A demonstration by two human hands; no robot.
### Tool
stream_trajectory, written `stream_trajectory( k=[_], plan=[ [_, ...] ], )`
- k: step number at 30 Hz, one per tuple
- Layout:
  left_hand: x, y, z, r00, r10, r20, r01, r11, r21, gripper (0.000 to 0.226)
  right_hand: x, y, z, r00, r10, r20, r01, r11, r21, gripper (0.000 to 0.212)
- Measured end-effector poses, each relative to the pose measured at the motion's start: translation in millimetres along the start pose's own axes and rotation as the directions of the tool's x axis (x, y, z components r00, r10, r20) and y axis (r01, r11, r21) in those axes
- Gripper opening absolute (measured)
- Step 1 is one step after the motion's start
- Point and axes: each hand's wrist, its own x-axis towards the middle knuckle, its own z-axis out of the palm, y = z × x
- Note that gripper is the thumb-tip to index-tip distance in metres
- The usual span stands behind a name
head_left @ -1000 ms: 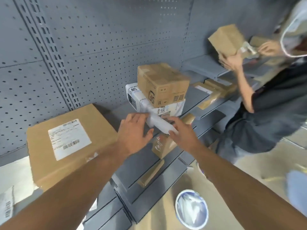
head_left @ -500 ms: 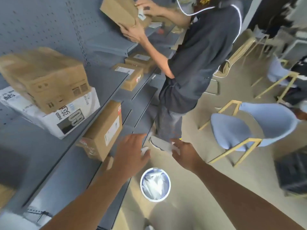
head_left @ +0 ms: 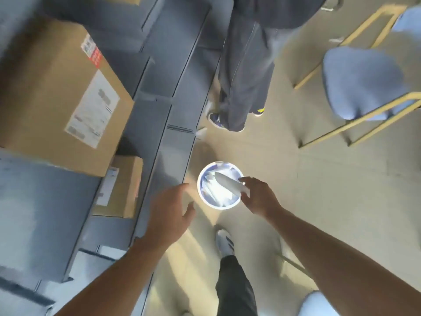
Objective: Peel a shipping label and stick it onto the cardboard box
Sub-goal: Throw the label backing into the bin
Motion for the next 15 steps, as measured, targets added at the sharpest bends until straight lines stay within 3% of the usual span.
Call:
stream_trajectory(
  k=[4, 10, 15],
  plan=[
    [23, -29, 47, 0.985, -0.116, 0.128, 0.108, 0.992, 0.068, 0.053, 42, 37, 45, 0.994, 0.075, 0.080, -0.075, 0.997, -0.006, 0.051],
    [37, -39, 96, 0.966, -0.186, 0.178, 0.176, 0.982, 0.073, 0.050, 85, 73, 102, 0.967, 0.225, 0.115, -0.230, 0.973, 0.031, 0.057],
    [27, -52, 115, 0.936, -0.242, 0.257, 0.236, 0.970, 0.055, 0.052, 104, 88, 131, 0.890, 0.200, 0.410, -0.228, 0.974, 0.019, 0.094]
  ],
)
